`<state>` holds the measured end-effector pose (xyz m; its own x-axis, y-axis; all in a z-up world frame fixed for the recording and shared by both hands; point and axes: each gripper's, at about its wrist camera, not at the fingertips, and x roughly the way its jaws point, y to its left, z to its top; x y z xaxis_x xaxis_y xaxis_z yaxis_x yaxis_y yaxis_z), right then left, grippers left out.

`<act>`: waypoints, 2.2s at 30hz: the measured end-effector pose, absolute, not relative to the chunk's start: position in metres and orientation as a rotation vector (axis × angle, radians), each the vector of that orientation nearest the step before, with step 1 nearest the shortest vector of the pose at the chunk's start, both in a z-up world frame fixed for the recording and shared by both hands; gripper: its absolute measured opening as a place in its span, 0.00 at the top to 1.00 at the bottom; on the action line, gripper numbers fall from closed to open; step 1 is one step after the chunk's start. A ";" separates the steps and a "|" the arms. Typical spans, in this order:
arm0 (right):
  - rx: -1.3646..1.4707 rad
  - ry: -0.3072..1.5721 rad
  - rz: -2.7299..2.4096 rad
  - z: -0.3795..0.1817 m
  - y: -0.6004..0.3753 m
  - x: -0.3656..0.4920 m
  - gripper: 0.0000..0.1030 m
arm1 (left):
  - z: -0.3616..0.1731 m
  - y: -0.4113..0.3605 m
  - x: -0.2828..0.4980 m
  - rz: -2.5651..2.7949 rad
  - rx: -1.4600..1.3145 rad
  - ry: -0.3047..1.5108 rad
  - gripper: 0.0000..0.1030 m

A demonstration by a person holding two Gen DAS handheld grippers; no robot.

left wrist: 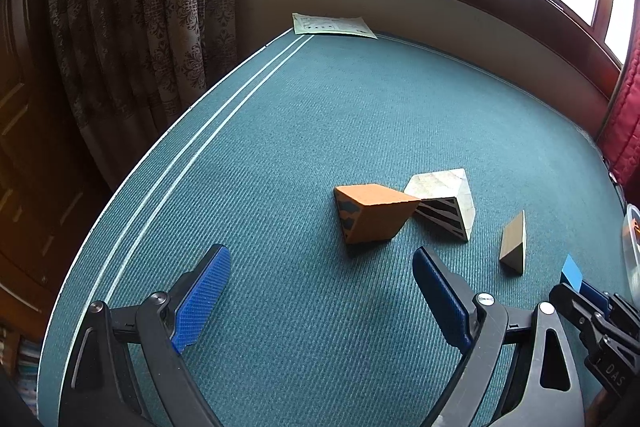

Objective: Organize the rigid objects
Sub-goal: 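Lift the blue cube with the right gripper while the left grasps the orange block, then release the blue cube into the basin while the left gripper opens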

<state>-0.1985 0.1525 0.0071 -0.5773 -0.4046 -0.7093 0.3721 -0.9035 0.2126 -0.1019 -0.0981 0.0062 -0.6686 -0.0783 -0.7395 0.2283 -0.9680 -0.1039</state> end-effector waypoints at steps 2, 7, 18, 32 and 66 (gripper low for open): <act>1.116 -0.063 -2.457 0.007 0.154 -0.195 0.63 | 0.006 -0.098 -0.100 -2.711 1.187 0.285 0.10; 1.108 -0.085 -2.458 0.007 0.157 -0.193 0.63 | 0.011 -0.094 -0.104 -2.714 1.175 0.275 0.10; 1.090 -0.151 -2.473 0.010 0.169 -0.188 0.63 | 0.009 -0.088 -0.121 -2.695 1.161 0.273 0.10; 1.090 -0.195 -2.503 0.012 0.182 -0.181 0.63 | 0.004 -0.096 -0.130 -2.682 1.156 0.333 0.35; 0.966 -0.446 -2.912 0.058 0.330 -0.159 0.63 | 0.002 -0.086 -0.124 -2.717 1.161 0.297 0.68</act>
